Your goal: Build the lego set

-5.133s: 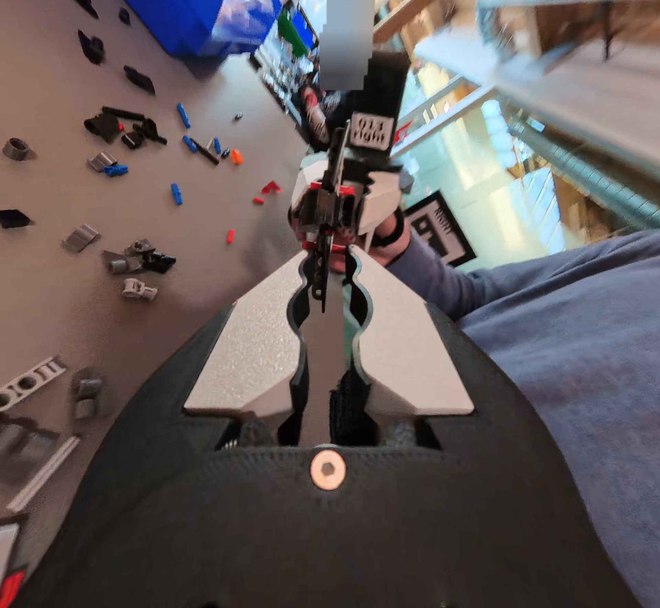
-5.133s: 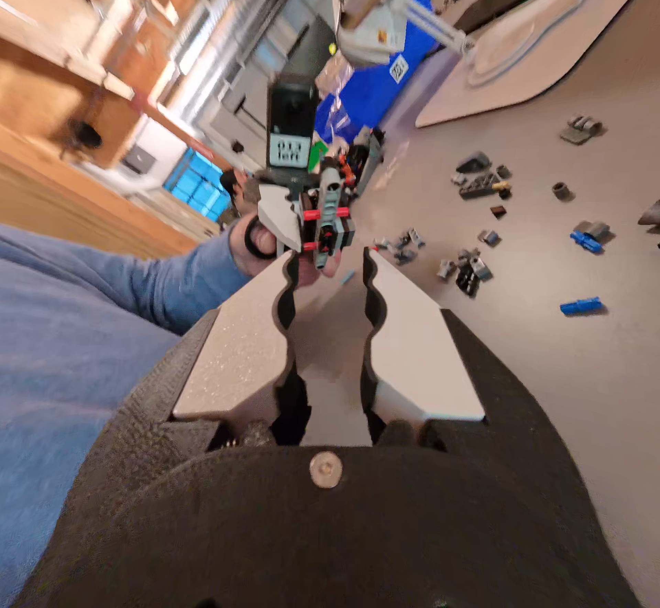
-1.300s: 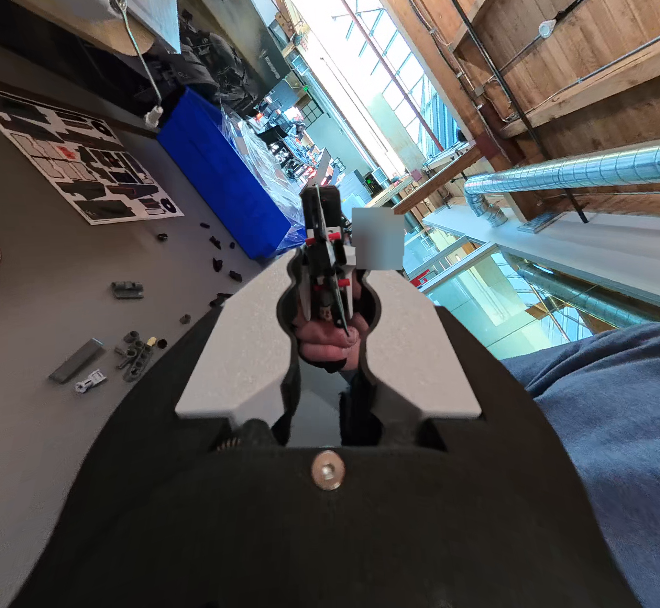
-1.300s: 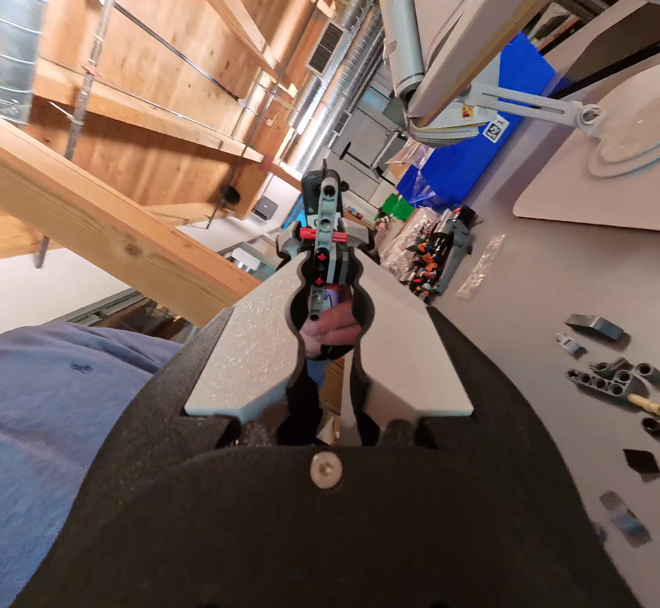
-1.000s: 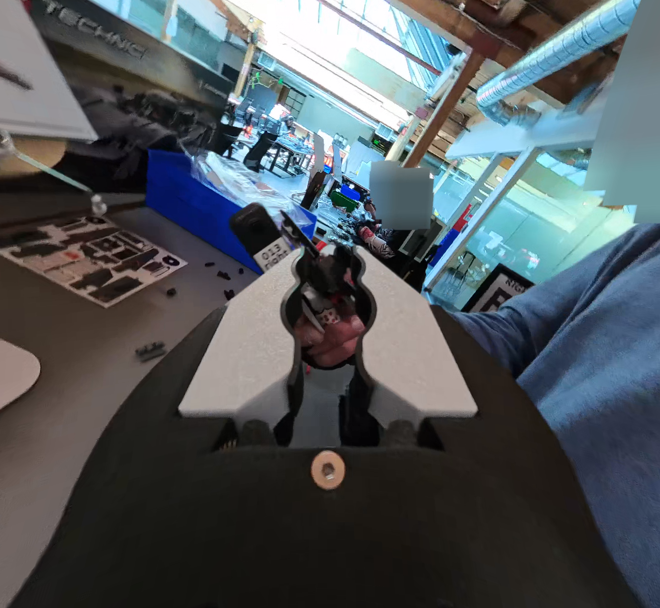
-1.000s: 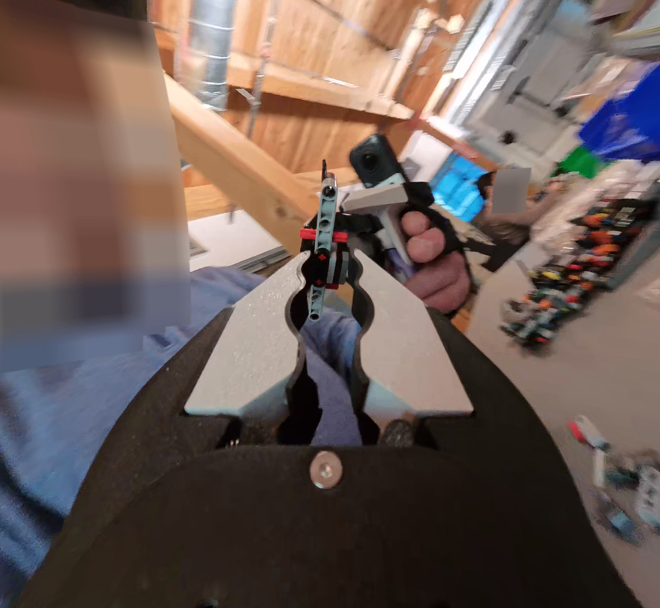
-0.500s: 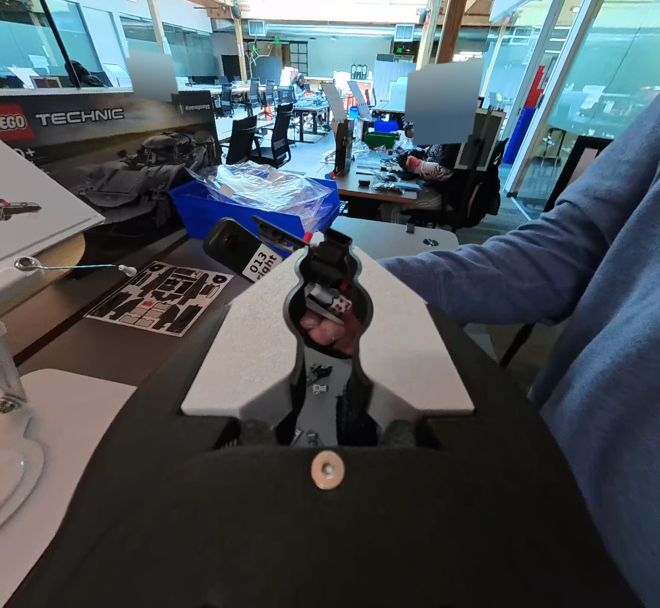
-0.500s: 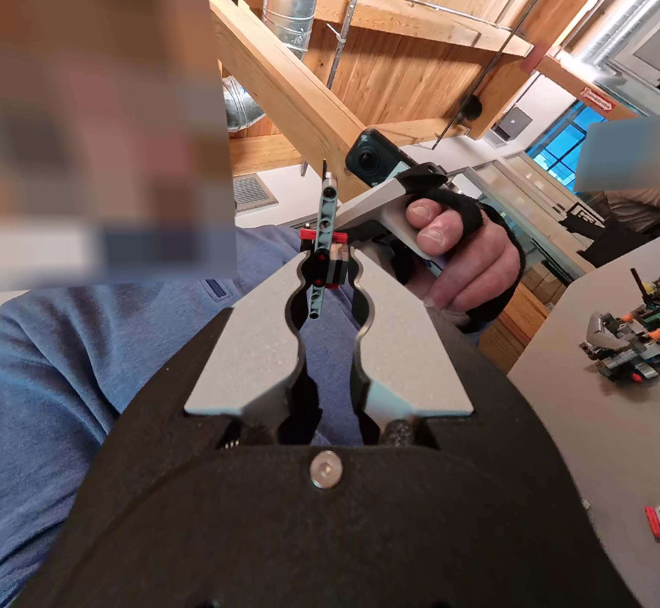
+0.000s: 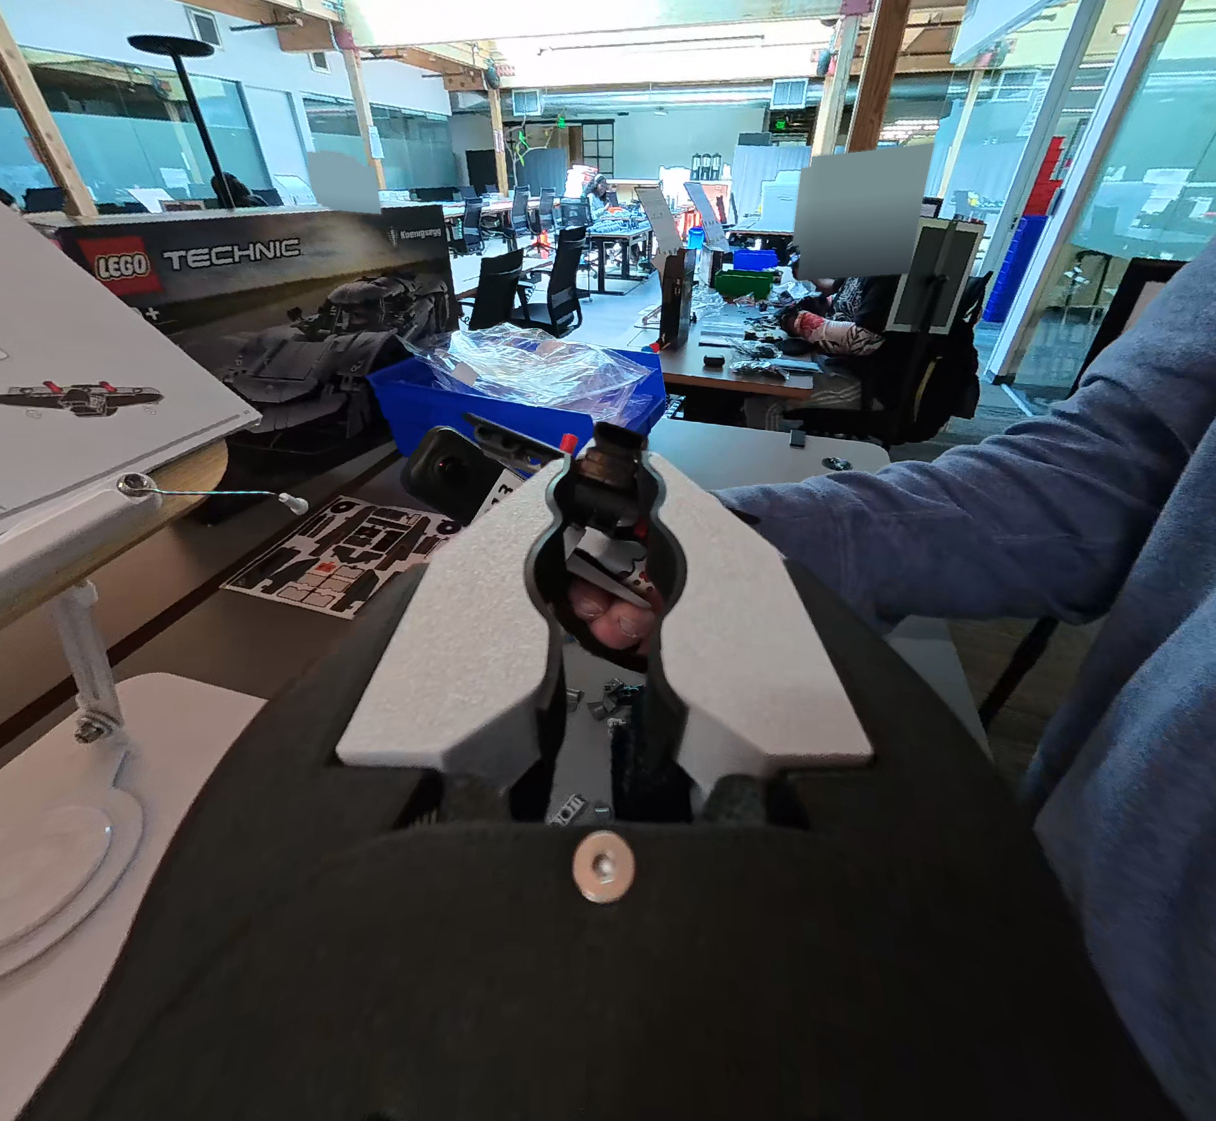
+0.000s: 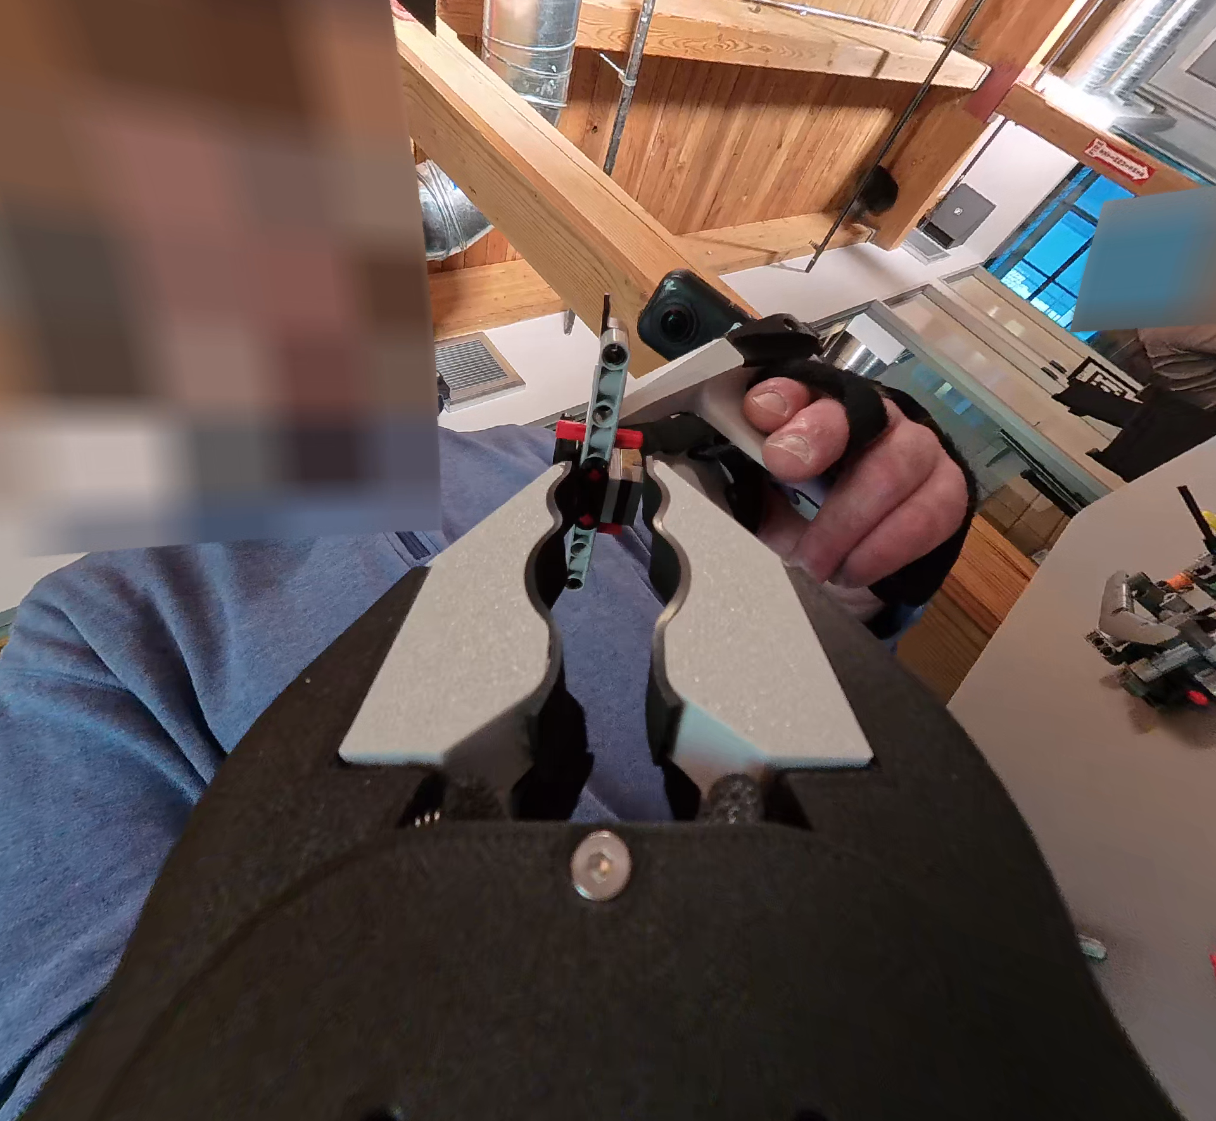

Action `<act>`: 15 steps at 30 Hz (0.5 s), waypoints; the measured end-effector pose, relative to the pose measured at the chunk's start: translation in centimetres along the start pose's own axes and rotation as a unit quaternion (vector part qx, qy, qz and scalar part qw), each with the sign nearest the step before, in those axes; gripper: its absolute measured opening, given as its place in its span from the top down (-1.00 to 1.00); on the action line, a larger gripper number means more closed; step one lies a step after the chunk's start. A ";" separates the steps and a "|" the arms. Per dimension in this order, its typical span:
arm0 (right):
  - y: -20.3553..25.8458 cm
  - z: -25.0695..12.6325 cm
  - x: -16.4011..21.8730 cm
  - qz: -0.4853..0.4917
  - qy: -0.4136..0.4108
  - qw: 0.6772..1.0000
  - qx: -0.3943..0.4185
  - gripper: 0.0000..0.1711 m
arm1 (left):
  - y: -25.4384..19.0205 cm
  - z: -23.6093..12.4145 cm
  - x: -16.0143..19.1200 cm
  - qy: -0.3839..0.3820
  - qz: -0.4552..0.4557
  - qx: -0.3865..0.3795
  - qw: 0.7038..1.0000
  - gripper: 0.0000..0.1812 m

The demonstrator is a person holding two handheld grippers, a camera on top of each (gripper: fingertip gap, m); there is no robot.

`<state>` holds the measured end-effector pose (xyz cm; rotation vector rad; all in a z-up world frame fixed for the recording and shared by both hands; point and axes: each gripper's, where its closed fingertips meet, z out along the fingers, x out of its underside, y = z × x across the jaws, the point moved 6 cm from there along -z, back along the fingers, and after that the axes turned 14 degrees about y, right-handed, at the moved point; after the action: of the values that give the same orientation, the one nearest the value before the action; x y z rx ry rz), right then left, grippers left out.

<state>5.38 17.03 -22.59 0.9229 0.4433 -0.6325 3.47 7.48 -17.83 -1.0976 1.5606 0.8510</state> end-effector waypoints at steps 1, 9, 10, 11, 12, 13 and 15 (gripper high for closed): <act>-0.1 0.1 0.0 0.000 0.001 1.000 0.000 0.81 | 0.0 0.0 0.0 0.000 0.000 -0.001 1.000 0.82; -0.3 0.6 0.2 -0.011 0.005 0.997 0.071 0.82 | 0.4 -0.6 0.6 0.010 -0.010 -0.012 1.000 0.79; -0.1 0.6 0.6 -0.012 0.016 0.995 0.094 0.83 | 0.4 -0.9 0.8 0.013 -0.011 -0.012 1.000 0.76; 0.1 0.6 1.0 -0.008 0.028 0.992 0.121 0.82 | 0.4 -1.1 1.0 0.017 -0.014 -0.009 1.000 0.75; 0.2 0.4 1.6 0.002 0.041 0.987 0.157 0.83 | 0.5 -1.4 1.2 0.021 -0.017 -0.008 1.000 0.76; 0.5 0.2 2.4 0.014 0.055 0.981 0.184 0.83 | 0.5 -1.7 1.4 0.023 -0.019 -0.005 1.000 0.76; 0.9 -0.7 4.2 0.048 0.084 0.967 0.236 0.82 | 0.6 -2.3 1.9 0.031 -0.028 -0.006 0.999 0.75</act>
<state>9.05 16.74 -24.97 1.4521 0.4027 -0.5829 1.98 5.18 -19.16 -1.1814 1.5702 0.7964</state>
